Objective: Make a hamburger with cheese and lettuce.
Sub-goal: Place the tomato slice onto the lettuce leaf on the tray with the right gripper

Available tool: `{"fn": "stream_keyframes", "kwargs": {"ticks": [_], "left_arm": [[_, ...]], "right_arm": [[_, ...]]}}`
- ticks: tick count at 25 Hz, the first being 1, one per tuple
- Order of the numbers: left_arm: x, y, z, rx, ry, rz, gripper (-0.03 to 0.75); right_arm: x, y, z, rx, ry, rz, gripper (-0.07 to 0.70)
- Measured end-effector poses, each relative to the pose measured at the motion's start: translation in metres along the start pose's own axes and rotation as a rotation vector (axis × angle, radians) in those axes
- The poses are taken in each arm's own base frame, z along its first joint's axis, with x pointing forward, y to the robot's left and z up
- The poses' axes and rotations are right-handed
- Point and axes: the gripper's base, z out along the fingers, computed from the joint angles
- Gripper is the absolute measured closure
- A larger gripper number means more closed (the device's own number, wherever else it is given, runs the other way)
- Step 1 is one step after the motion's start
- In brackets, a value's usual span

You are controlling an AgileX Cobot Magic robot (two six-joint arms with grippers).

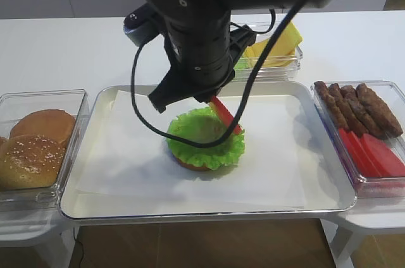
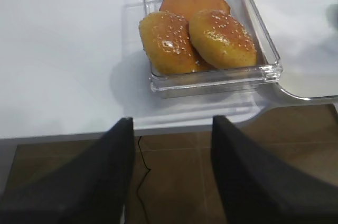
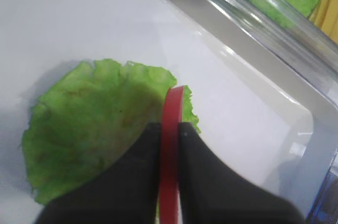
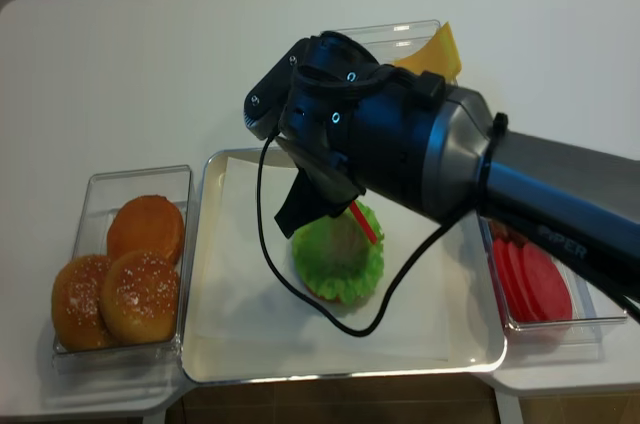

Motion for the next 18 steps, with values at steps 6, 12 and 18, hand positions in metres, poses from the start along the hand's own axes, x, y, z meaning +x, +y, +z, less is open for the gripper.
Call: {"fn": "stream_keyframes", "kwargs": {"ticks": [6, 12, 18], "left_arm": [[0.0000, 0.0000, 0.0000, 0.000, 0.000, 0.000, 0.357], [0.0000, 0.0000, 0.0000, 0.000, 0.000, 0.000, 0.357], [0.0000, 0.0000, 0.0000, 0.000, 0.000, 0.000, 0.357]], "right_arm": [[0.0003, 0.0014, 0.0038, 0.002, 0.011, -0.004, 0.551], [0.0003, 0.0014, 0.0038, 0.002, 0.011, -0.002, 0.547], [0.0003, 0.0014, 0.0038, 0.002, 0.011, -0.003, 0.453]]}}
